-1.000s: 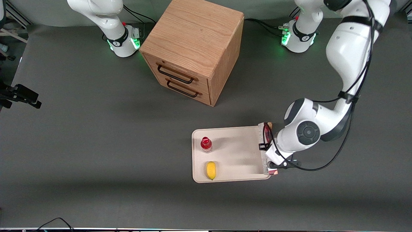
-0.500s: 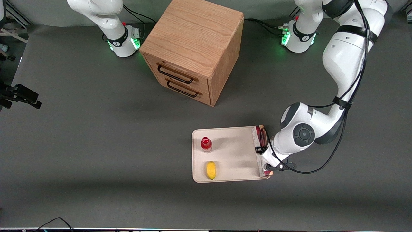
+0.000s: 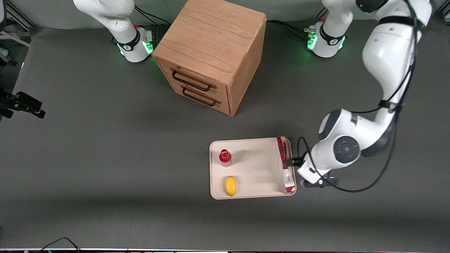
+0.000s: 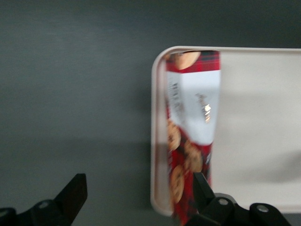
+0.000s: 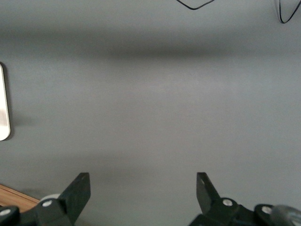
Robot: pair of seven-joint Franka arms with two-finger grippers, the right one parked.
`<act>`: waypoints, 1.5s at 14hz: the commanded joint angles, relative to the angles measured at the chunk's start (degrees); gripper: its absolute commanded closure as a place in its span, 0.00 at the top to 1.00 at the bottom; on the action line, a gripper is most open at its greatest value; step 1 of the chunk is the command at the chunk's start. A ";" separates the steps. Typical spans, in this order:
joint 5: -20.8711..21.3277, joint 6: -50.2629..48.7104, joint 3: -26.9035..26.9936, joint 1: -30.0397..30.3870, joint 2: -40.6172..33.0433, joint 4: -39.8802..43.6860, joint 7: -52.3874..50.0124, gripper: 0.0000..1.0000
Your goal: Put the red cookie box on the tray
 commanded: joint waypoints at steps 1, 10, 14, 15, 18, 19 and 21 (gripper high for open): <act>-4.96 -13.43 1.21 2.77 -10.11 1.01 7.75 1.00; -10.08 -43.27 16.24 2.60 -41.92 -6.08 31.35 1.00; -16.91 -39.24 19.22 2.42 -55.39 -17.35 32.14 1.00; -18.24 -38.71 19.41 2.34 -54.71 -16.05 32.05 1.00; -18.34 -39.58 19.14 2.16 -49.09 -9.38 32.23 1.00; -18.25 -40.54 19.14 2.16 -48.30 -7.96 32.32 1.00; -17.90 -41.34 19.23 2.16 -47.76 -7.69 32.32 1.00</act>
